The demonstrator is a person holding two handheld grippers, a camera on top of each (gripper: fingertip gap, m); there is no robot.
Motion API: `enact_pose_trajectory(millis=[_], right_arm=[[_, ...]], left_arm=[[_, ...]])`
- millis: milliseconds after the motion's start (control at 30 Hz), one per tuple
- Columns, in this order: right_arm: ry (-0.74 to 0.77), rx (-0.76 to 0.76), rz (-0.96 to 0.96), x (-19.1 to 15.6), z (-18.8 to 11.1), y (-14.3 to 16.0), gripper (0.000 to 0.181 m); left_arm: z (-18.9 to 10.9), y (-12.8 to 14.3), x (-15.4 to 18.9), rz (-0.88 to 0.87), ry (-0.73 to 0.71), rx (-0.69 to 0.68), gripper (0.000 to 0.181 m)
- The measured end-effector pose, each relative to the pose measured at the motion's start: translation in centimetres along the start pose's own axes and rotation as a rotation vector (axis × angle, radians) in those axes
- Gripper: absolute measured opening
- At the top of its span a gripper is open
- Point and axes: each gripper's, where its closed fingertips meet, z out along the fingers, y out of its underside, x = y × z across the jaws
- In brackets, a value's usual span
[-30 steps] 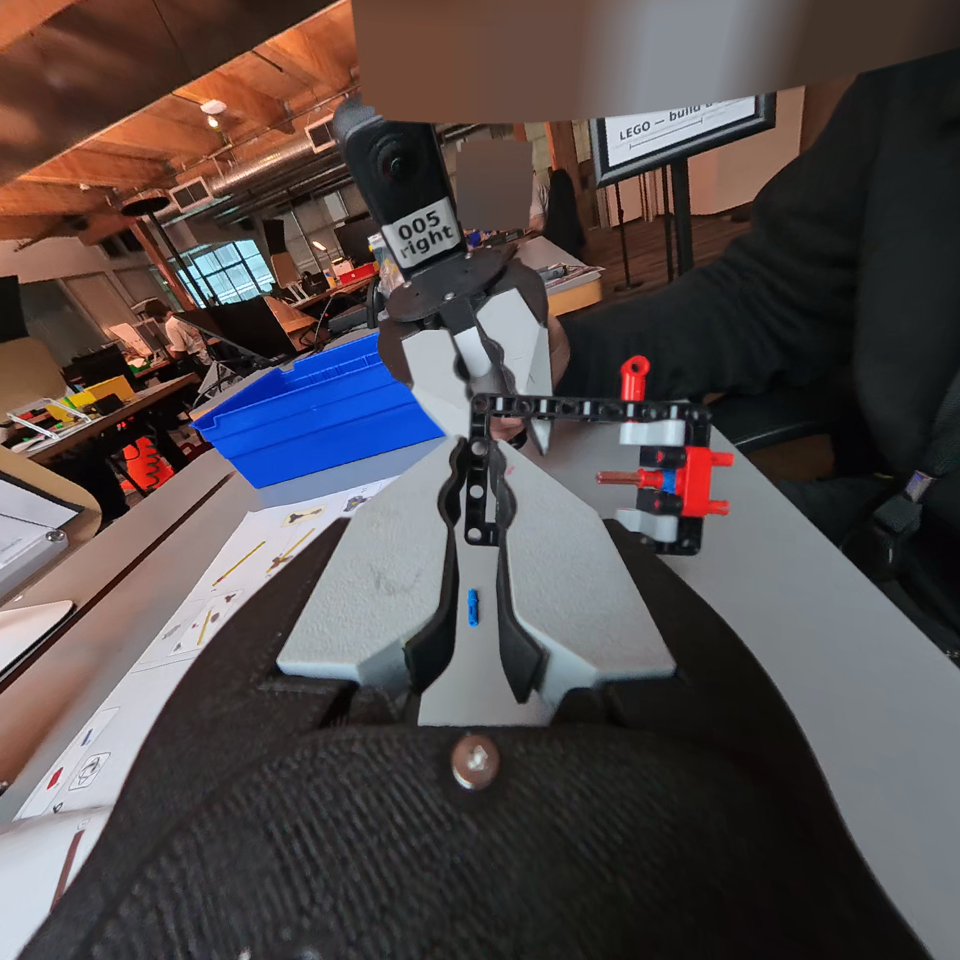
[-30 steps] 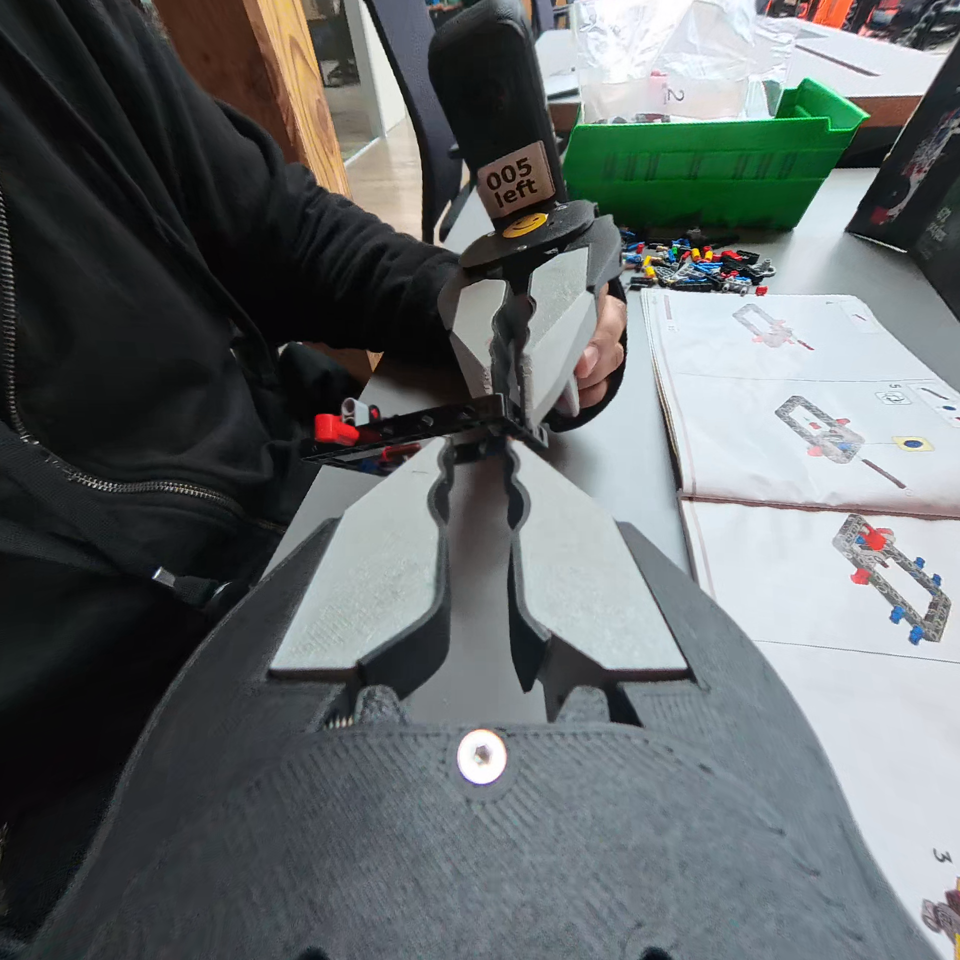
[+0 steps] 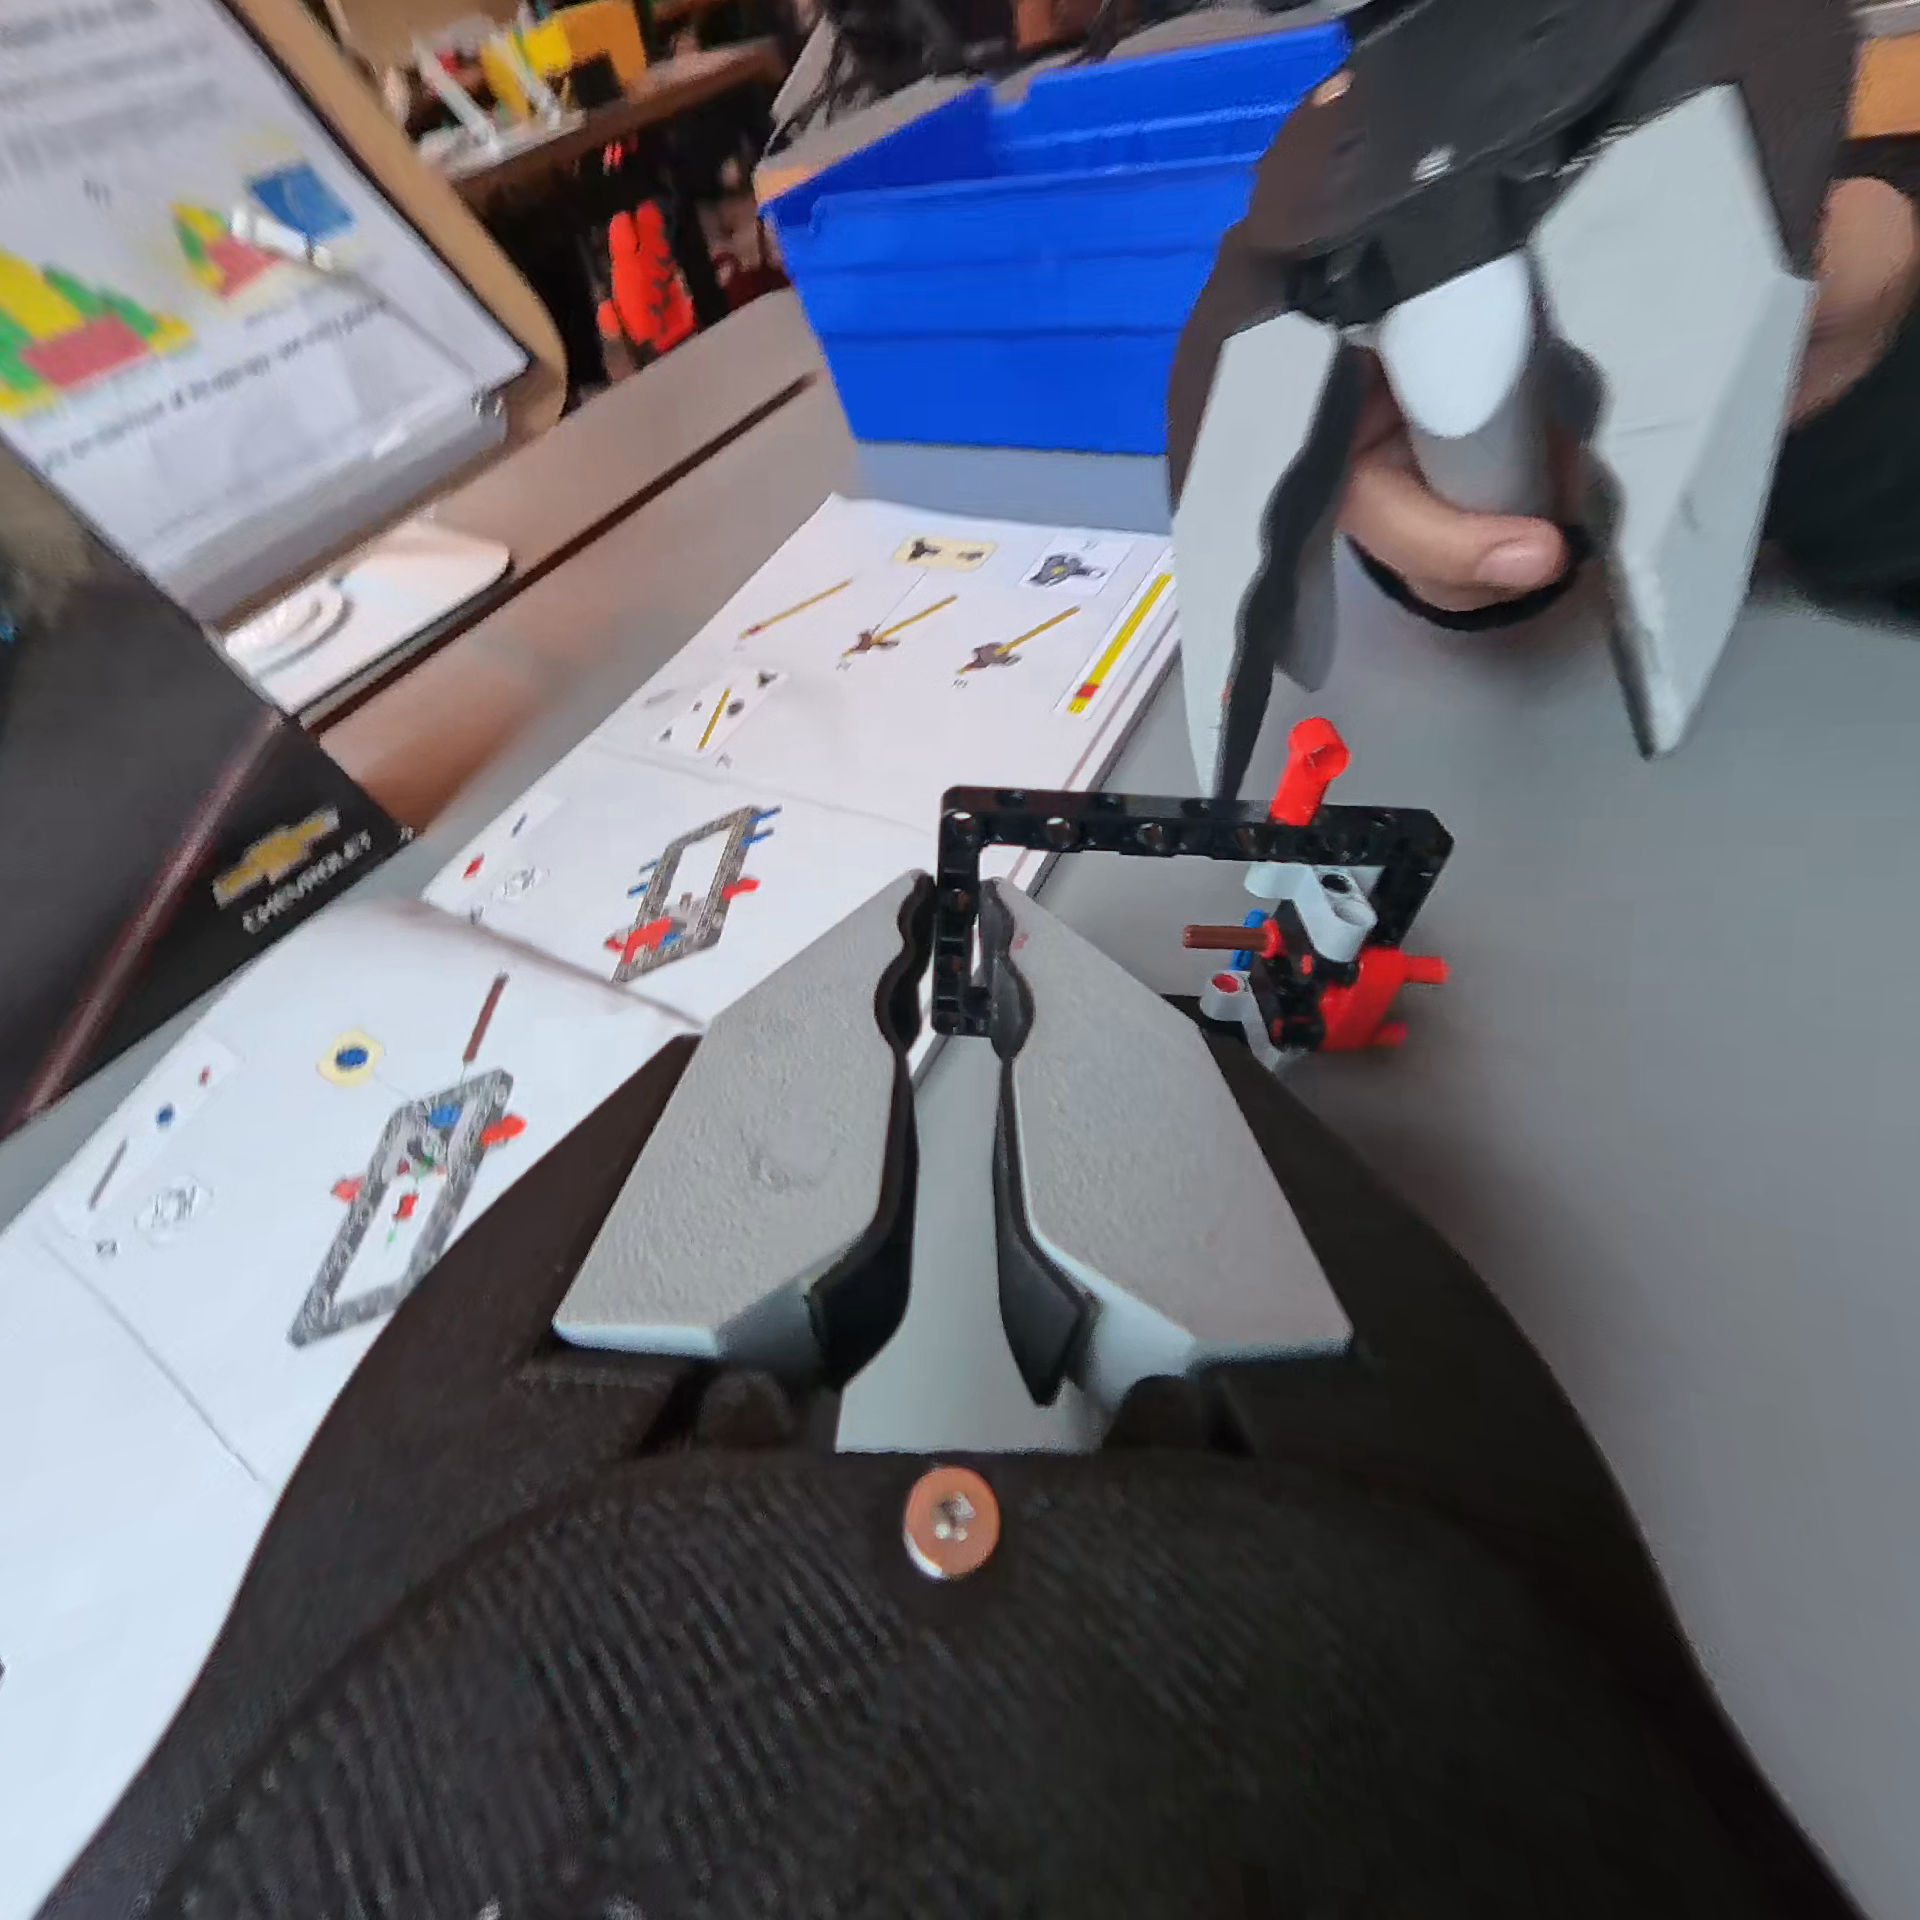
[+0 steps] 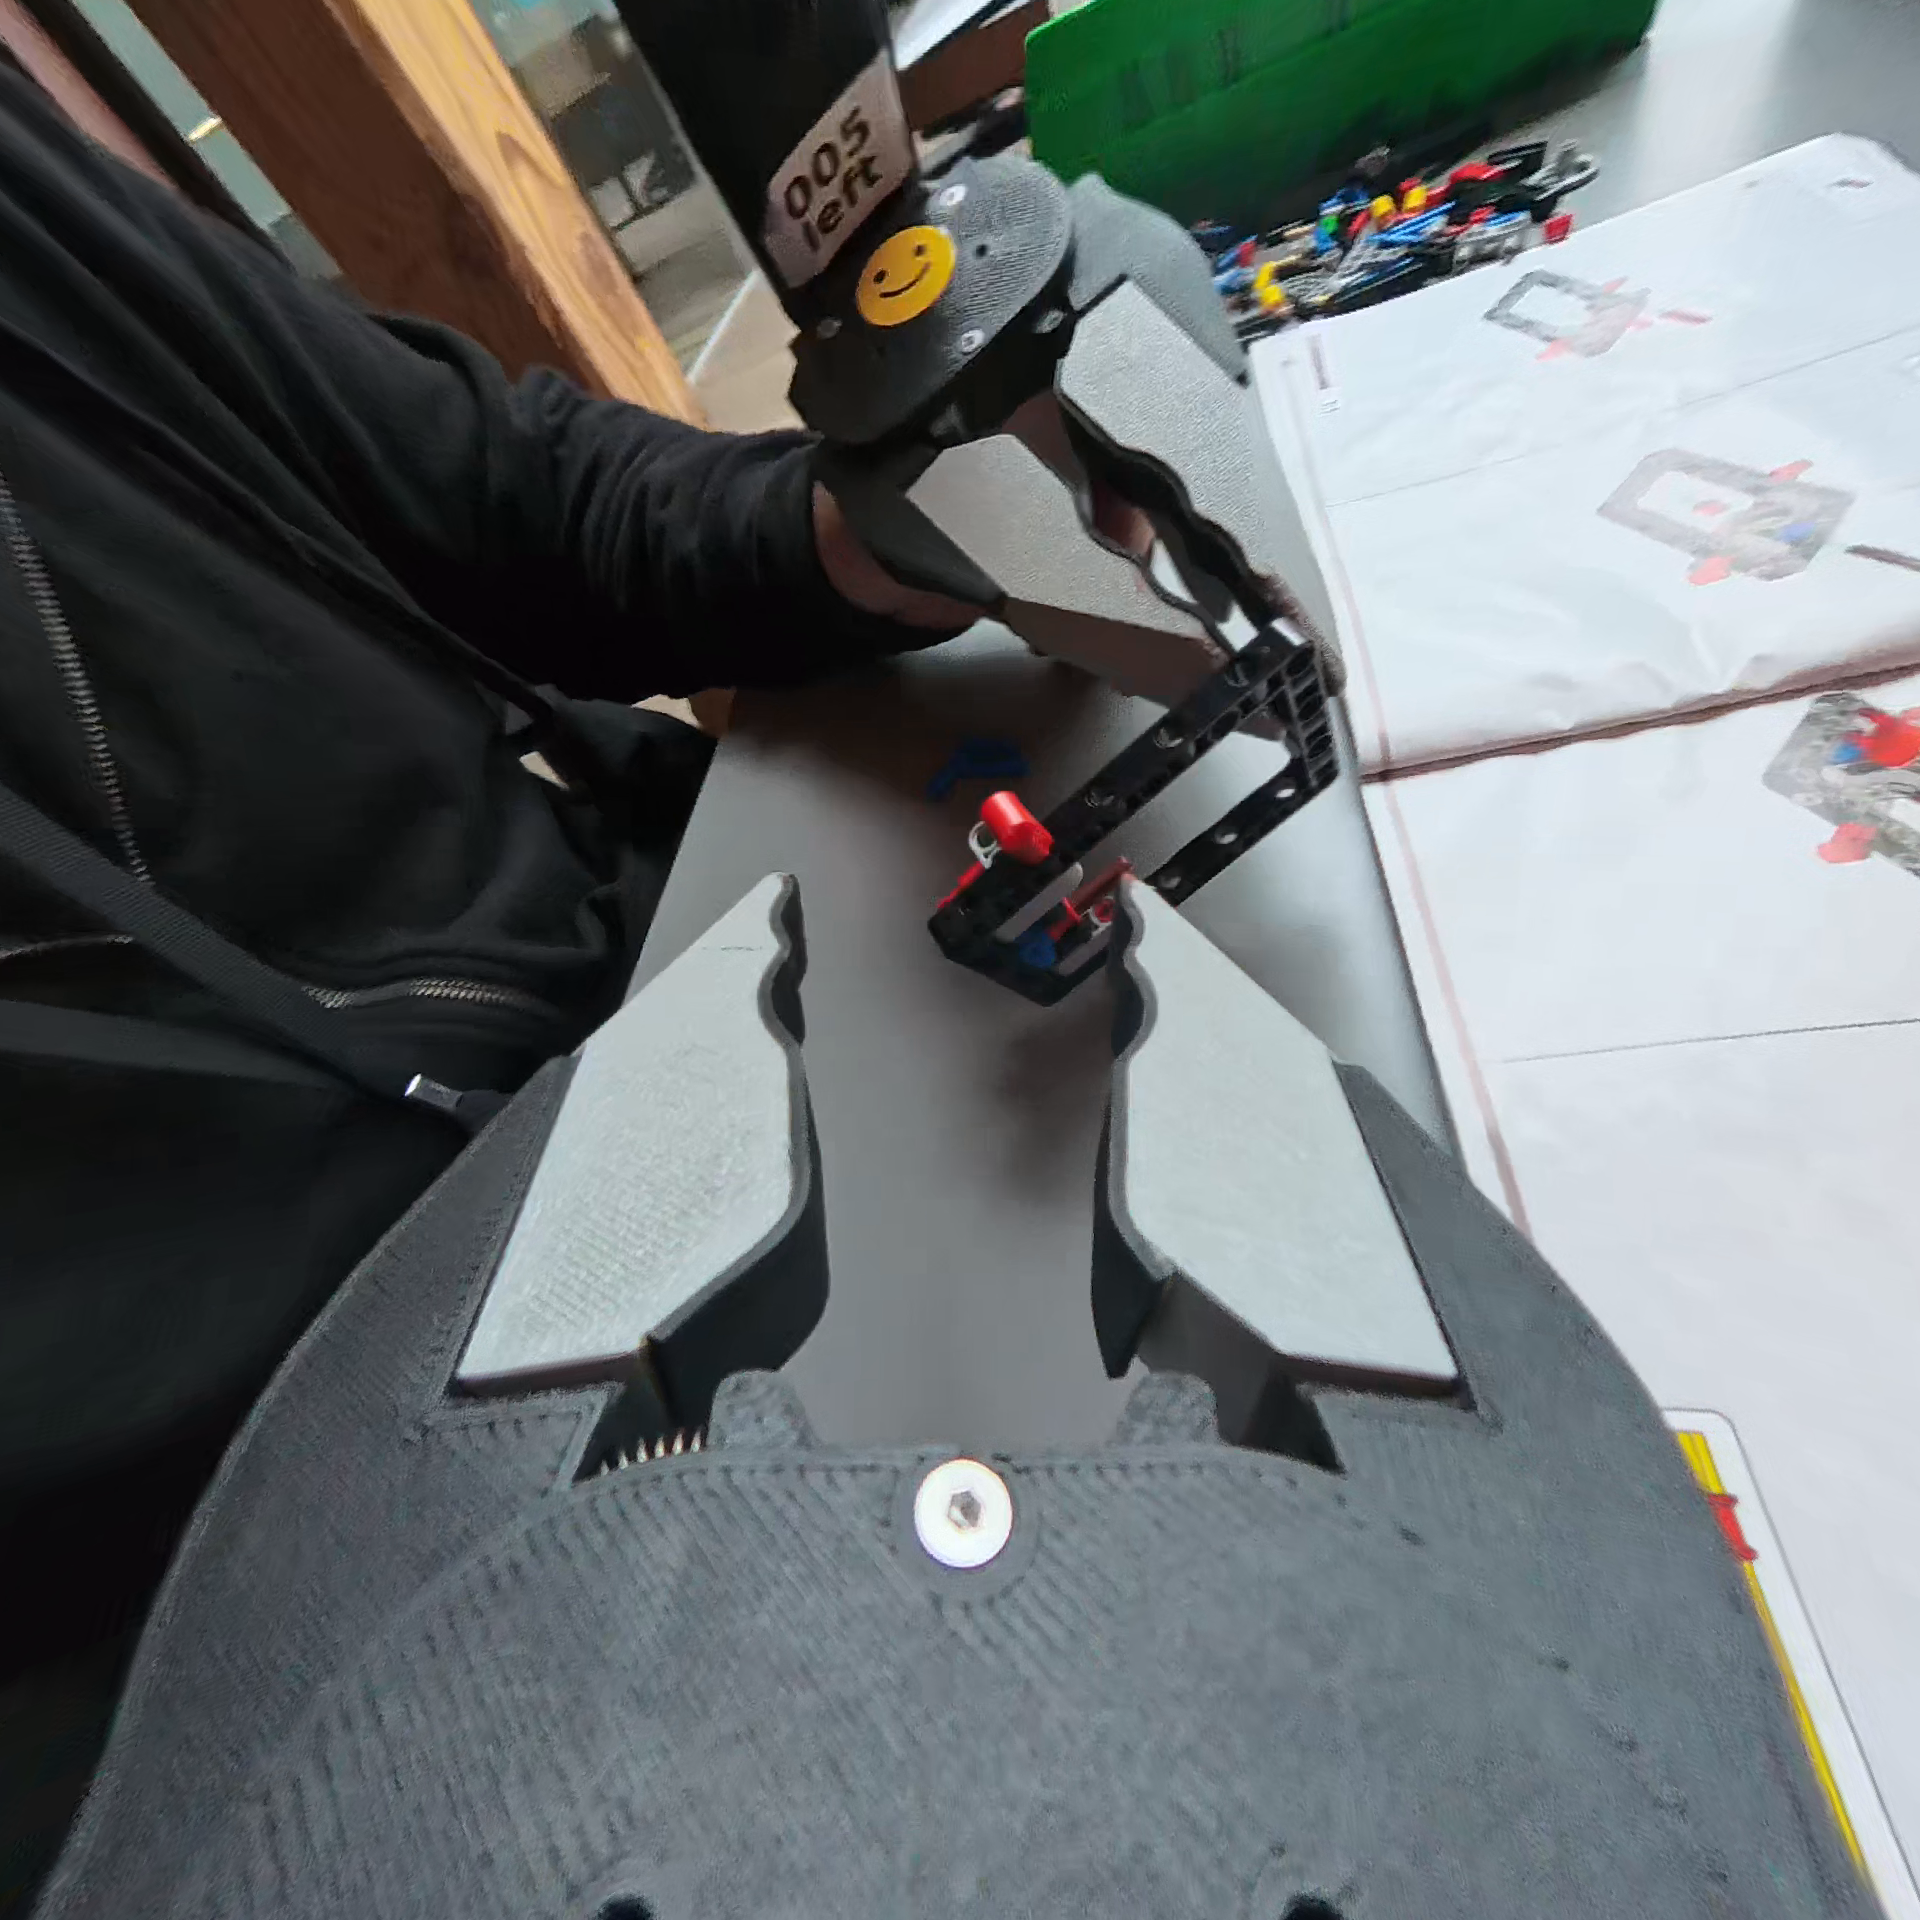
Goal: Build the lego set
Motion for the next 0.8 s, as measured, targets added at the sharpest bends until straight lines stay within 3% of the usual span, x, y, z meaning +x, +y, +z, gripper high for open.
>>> enact_pose_trajectory(millis=[67, 167, 200, 267, 500, 800], right_arm=[[0.04, -0.022, 0.006, 0.3, 0.4, 0.1, 0.056], [0.193, -0.106, -0.026, 2.2, 0.9, 1.3, 0.037], [0.194, -0.12, -0.03, 2.2, 0.9, 1.5, 0.037], [0.149, -0.114, -0.012, 1.7, 1.0, 1.5, 0.019], [0.068, -0.067, 0.067, 1.6, 0.6, 1.4, 0.014], [0.155, -0.098, -0.101, 1.4, 0.4, 1.4, 0.012]], left_arm=[[0.1, 0.3, -0.3, -0.041, -0.023, -0.032, 0.006], [0.1, 0.4, -0.2, -0.052, -0.039, -0.05, 0.006], [0.1, 0.4, -0.3, -0.048, -0.053, -0.057, 0.006], [-0.1, 0.4, -0.4, -0.031, -0.073, -0.076, 0.006], [-0.4, -0.1, -0.5, -0.022, -0.077, -0.045, 0.006], [-1.4, -1.7, -0.2, 0.048, -0.053, 0.057, 0.007]])
